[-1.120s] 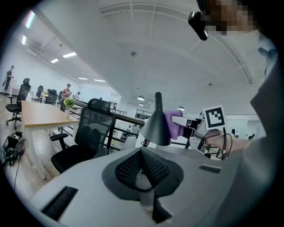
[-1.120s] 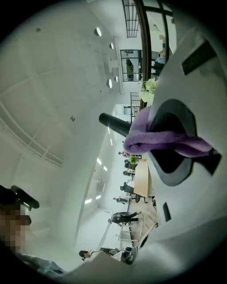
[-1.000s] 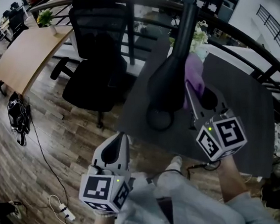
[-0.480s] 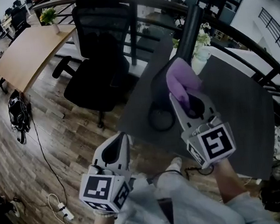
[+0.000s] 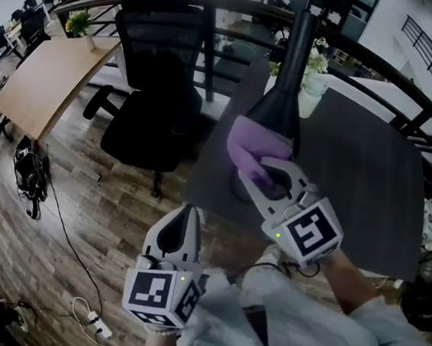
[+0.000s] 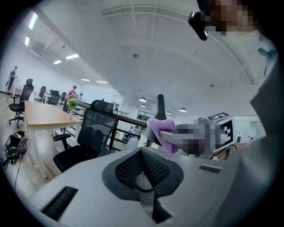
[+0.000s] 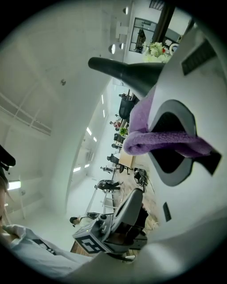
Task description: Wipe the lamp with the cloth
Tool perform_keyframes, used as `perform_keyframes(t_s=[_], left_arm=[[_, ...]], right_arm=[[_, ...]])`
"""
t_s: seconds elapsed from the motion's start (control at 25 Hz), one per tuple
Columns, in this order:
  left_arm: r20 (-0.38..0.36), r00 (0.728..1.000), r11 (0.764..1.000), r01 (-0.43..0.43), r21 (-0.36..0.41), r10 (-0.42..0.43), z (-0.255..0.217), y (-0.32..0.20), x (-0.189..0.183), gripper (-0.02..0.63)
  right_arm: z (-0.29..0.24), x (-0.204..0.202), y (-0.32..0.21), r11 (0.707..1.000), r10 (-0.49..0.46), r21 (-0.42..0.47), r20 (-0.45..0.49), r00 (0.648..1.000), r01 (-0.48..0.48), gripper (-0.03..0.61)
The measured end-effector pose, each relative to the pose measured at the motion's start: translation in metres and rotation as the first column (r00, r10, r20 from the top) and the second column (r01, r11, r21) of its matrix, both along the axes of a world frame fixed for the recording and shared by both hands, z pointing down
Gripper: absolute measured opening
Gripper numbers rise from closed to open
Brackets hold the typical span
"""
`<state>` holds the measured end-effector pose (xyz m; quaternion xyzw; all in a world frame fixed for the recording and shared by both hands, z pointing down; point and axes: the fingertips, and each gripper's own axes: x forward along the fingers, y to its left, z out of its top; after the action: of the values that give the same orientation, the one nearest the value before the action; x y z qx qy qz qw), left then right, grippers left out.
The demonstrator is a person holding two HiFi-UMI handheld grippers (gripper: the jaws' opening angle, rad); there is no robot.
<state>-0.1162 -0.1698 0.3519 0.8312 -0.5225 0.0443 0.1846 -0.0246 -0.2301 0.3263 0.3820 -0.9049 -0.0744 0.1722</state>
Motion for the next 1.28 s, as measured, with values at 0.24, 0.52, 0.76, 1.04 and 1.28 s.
perform_keyframes(t_s=[0.24,0.52,0.76,1.04,1.28], left_arm=[[-0.009,1.000,1.000,0.015,0.002,-0.015,-0.003,0.002,0.000,0.000],[0.008,1.000,1.000,-0.004,-0.019,0.004,0.004,0.004,-0.001,0.000],[0.001,1.000,1.000,-0.011,0.010,0.011,-0.004,0.002,0.001,0.000],[0.000,1.000,0.999,-0.024,0.036,0.024,-0.011,0.005,0.006,0.000],[0.010,1.000,0.999,-0.024,0.042,0.024,-0.016,0.005,0.007,0.000]], right_arm=[[0.006,-0.008,0.018,0.997,-0.070,-0.015,-0.044,0.997,0.069,0.052],[-0.028,-0.001,0.031,0.993,-0.089,0.066,-0.085,0.992,0.094,0.052],[-0.064,0.011,0.023,0.975,-0.027,0.211,-0.215,0.976,0.074,0.052],[-0.092,0.013,-0.001,0.915,0.021,0.382,-0.358,0.933,0.126,0.052],[-0.118,0.012,-0.035,0.858,0.093,0.487,-0.458,0.884,0.162,0.052]])
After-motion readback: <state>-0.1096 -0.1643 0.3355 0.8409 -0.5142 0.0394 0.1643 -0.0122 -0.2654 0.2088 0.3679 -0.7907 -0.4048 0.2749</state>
